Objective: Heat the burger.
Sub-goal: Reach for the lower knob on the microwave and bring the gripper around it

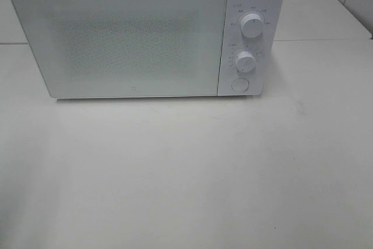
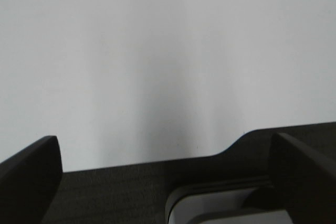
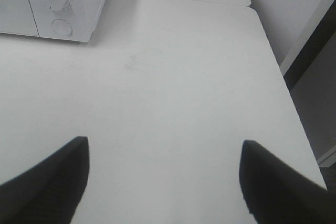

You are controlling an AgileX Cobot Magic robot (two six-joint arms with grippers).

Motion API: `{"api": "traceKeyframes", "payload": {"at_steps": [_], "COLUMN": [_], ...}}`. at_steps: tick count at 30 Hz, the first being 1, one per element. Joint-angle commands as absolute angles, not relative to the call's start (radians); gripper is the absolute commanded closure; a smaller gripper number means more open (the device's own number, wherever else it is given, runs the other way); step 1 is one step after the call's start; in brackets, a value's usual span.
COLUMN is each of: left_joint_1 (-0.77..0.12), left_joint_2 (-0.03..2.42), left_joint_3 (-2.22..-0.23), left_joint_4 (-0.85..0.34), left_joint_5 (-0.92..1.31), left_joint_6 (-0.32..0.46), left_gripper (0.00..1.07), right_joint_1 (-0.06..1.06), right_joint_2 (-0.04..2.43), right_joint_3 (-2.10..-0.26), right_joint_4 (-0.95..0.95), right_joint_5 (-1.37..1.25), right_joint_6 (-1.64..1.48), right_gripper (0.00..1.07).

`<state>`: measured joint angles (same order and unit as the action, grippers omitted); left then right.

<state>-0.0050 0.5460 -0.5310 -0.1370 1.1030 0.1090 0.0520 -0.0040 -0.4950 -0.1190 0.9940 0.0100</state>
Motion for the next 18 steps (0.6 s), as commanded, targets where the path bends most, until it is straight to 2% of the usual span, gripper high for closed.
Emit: {"api": "traceKeyframes", "payload": {"at_steps": [1,12,18], "left_joint_1": [0.001,0.001,0.052], "left_joint_2": [0.425,0.184,0.044], "left_joint_3": [-0.522,-0.522,-0.522], "left_joint_4": [-0.137,-0.142,-0.142], "left_joint_5": [1.077,1.077,1.077], "left_joint_6": [0.102,0.103,0.103], "left_gripper": [0.07,0.07,0.07], "right_joint_1": [0.048,0.048,0.048], "right_joint_2": [-0.03,-0.03,-0.03], "right_joint_3": [-0.495,-0.495,-0.495], "right_joint_4": [-0.121,-0.121,-0.121], "right_joint_5": [0.99,0.99,0.99], "right_joint_6": [0.021,0.021,0.021], "right_gripper": [0.31,0.31,0.31]}}
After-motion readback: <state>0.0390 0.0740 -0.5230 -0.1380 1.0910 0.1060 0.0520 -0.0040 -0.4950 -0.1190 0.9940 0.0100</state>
